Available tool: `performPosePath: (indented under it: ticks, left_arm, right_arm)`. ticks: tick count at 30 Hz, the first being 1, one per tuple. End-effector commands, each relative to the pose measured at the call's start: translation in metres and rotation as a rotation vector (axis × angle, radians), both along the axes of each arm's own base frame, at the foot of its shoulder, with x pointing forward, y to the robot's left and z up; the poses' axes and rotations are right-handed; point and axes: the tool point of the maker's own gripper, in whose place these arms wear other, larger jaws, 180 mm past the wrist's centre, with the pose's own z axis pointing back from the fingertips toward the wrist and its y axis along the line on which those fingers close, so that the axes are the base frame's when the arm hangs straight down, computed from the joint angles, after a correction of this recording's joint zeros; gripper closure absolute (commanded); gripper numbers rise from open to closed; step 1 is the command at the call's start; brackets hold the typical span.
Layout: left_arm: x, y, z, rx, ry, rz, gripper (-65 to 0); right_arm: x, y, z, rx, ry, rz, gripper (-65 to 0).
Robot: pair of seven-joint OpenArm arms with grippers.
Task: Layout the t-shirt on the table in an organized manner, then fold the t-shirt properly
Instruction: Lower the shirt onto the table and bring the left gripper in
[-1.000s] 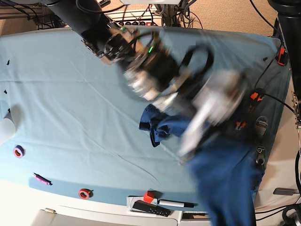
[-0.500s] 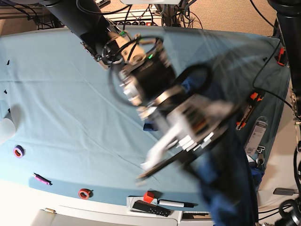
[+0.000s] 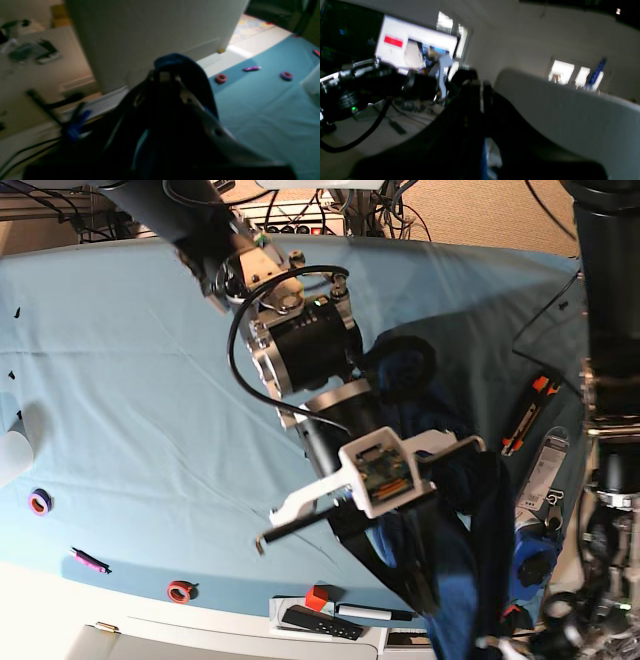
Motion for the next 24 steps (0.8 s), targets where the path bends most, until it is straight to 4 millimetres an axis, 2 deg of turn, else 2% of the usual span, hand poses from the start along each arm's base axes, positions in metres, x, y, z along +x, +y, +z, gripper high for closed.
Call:
performPosePath:
  ticks: [1, 6, 12, 19, 24]
  left_arm:
    - [0.0, -0.008, 0.035, -0.043, -0.08, -0.021, 0.0]
    - [-0.001, -0.049, 0.019, -0.072, -0.05, -0.085, 0.0]
    - [-0.009, -0.097, -0.013, -0.104, 0.008, -0.156, 0.0]
    - [-0.028, -0.143, -0.062, -0.167, 0.109, -0.224, 0.0]
    - [-0.043, -0.164, -0.094, -0.211, 0.181, -0.255, 0.0]
  right_arm:
    - [-0.002, -0.005, 0.009, 0.021, -0.035, -0.012, 0.0]
    - [0.006, -0.024, -0.032, -0.049, 0.058, -0.103, 0.0]
    - [0.017, -0.076, -0.079, -0.114, 0.164, -0.294, 0.0]
    - [0.023, -0.158, -0.13, -0.189, 0.321, -0.532, 0.0]
    - [0.019, -0.218, -0.147, -0.21, 0.381, -0.694, 0.0]
